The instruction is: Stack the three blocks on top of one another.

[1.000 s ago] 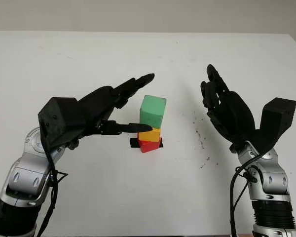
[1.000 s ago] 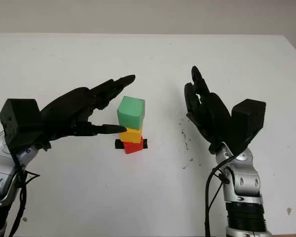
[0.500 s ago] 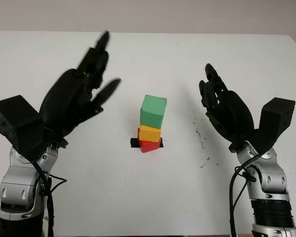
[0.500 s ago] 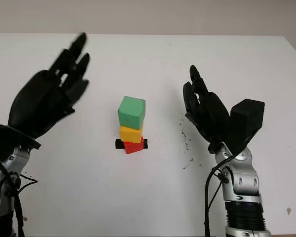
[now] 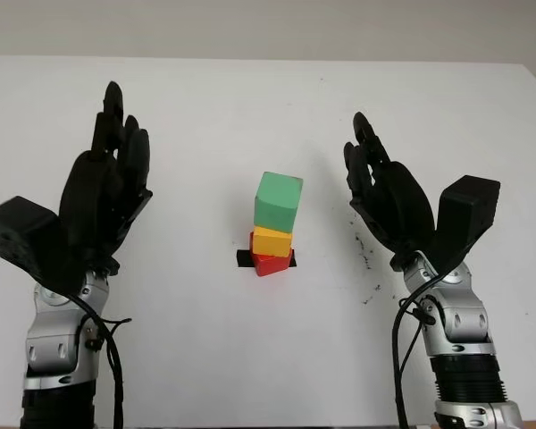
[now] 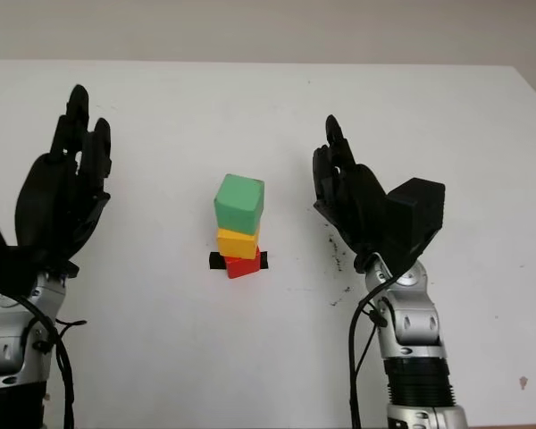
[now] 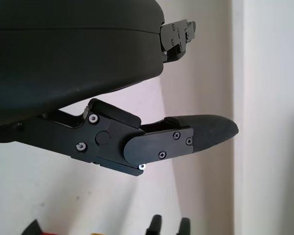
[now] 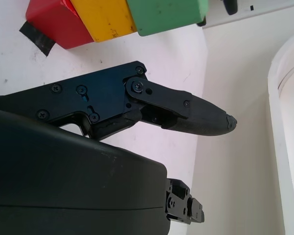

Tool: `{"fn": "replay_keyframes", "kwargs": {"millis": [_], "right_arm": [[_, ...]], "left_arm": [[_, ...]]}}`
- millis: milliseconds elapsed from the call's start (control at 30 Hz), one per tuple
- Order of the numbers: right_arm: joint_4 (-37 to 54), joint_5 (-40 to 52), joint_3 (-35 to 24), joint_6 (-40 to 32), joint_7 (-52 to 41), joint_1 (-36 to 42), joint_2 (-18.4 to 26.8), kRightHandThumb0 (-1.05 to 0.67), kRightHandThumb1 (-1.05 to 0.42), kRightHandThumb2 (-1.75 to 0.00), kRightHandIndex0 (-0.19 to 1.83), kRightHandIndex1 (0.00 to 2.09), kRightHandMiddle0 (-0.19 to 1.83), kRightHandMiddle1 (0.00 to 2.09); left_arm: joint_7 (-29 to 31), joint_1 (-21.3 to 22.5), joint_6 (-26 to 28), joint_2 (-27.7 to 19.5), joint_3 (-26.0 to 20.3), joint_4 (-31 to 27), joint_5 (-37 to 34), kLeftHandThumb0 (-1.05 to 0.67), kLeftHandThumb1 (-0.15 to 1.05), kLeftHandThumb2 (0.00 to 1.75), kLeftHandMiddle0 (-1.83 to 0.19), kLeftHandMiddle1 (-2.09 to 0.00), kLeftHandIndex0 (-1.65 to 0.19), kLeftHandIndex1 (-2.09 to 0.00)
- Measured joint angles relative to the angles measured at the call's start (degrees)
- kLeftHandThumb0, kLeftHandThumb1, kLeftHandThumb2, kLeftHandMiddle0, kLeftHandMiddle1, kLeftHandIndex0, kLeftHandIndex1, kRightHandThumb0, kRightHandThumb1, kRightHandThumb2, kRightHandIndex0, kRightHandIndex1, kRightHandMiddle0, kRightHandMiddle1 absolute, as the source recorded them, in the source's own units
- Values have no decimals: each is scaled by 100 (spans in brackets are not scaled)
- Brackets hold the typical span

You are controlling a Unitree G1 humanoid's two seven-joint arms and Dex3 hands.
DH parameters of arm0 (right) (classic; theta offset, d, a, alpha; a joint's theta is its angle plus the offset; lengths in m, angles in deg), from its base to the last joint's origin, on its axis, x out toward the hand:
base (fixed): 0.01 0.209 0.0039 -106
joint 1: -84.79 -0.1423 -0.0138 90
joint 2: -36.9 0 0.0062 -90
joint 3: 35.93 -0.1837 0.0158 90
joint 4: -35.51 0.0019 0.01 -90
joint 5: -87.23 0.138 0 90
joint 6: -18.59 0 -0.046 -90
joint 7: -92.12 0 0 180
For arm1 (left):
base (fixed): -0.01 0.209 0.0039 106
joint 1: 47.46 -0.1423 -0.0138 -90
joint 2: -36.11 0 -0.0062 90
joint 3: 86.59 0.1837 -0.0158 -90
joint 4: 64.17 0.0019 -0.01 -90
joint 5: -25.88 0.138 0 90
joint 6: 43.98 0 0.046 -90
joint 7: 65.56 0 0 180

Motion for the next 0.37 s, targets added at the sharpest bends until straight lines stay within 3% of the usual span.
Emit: {"fn": "replay_keyframes", "kwargs": {"millis": [167, 367], "right_arm": [[-116, 1, 17, 87, 112, 0, -132, -75, -105, -74, -19, 0, -19, 0], [-215, 24, -35, 173, 102, 0, -146, -79, -105, -73, -19, 0, -19, 0]], "left_arm": [[63, -11, -218, 2, 146, 436, 151, -77, 105, 59, 19, 0, 19, 0], [140, -23, -357, 13, 273, 537, 153, -75, 105, 63, 19, 0, 19, 0]]}}
